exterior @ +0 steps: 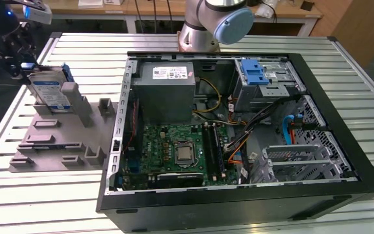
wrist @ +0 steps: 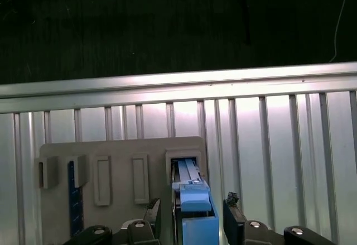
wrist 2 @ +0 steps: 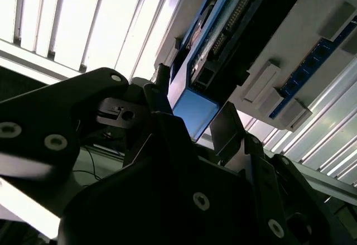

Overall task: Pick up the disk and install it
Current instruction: 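Pick up the disk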

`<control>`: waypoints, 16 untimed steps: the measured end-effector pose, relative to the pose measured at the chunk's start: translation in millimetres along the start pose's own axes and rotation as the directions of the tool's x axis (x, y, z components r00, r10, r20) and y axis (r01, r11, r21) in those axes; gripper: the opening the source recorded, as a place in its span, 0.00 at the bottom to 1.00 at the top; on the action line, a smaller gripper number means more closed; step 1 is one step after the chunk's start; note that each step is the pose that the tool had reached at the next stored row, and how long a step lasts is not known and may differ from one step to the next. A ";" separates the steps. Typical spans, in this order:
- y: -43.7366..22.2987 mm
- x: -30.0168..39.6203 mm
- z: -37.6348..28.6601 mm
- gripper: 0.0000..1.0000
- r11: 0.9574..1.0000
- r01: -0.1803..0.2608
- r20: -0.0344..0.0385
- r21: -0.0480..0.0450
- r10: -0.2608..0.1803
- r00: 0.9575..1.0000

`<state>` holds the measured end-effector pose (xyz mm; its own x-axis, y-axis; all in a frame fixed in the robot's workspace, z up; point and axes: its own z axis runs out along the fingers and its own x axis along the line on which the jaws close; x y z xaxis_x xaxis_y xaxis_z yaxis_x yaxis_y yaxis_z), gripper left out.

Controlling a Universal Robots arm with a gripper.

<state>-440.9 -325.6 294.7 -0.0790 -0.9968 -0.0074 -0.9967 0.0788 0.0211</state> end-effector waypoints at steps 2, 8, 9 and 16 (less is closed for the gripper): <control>0.0 0.0 1.0 0.56 1.000 0.000 0.000 0.000 0.000 1.000; 0.0 -0.1 4.1 0.55 1.000 0.000 0.003 -0.001 0.000 1.000; -0.1 -0.1 4.2 0.48 1.000 0.000 0.003 -0.001 0.000 1.000; -0.1 -0.1 4.4 0.40 1.000 0.000 0.003 0.000 0.000 1.000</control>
<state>-440.9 -325.5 290.3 -0.0790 -0.9968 -0.0103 -0.9967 0.0787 0.0215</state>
